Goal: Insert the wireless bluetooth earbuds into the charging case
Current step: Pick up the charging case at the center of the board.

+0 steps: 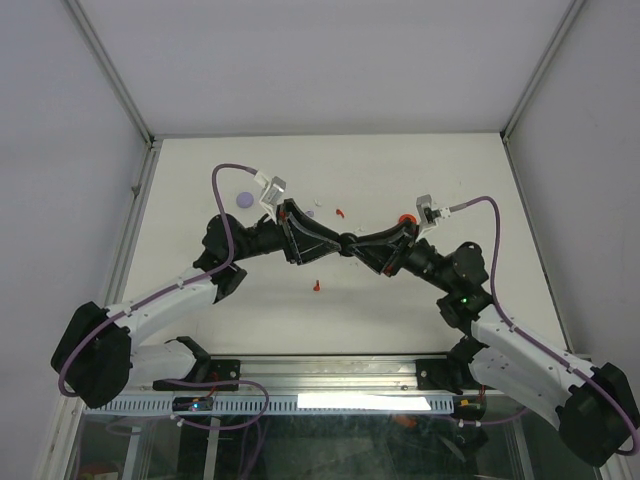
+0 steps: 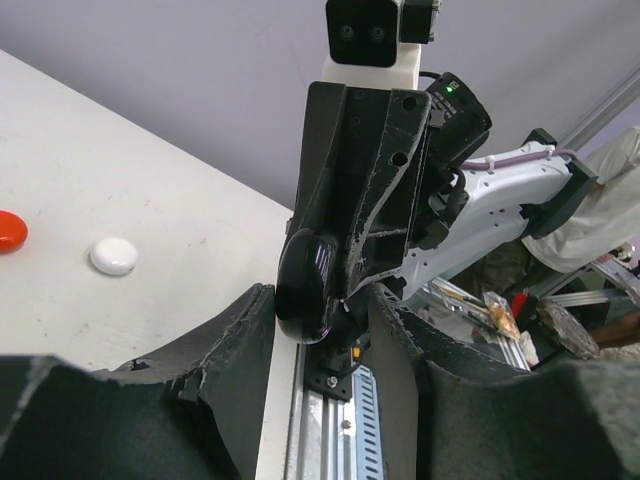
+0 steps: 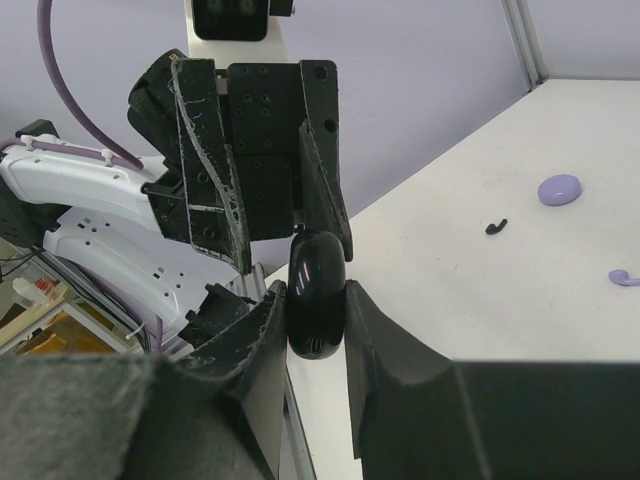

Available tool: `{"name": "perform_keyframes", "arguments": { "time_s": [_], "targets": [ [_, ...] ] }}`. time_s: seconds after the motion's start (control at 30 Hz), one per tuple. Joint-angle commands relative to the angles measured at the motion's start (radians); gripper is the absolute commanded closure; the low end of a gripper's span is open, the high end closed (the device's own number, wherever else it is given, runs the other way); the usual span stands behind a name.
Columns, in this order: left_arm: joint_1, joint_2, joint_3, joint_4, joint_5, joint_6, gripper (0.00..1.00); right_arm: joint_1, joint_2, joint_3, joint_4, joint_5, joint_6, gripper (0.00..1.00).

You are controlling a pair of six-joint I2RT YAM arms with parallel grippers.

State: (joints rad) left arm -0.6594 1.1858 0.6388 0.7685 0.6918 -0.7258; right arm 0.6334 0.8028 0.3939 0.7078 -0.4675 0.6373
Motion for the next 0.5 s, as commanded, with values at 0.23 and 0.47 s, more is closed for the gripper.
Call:
{"name": "perform_keyframes", "arguments": {
  "time_s": [0.23, 0.47],
  "targets": [
    [0.003, 0.026, -0.001, 0.142, 0.079, -0.04, 0.64, 0.012, 0.013, 0.022, 0.083, -0.029, 0.011, 0.92],
    [0.003, 0.046, -0.003, 0.189, 0.107, -0.066, 0.73, 0.015, 0.023, 0.026, 0.08, -0.039, 0.009, 0.91]
  ]
}}
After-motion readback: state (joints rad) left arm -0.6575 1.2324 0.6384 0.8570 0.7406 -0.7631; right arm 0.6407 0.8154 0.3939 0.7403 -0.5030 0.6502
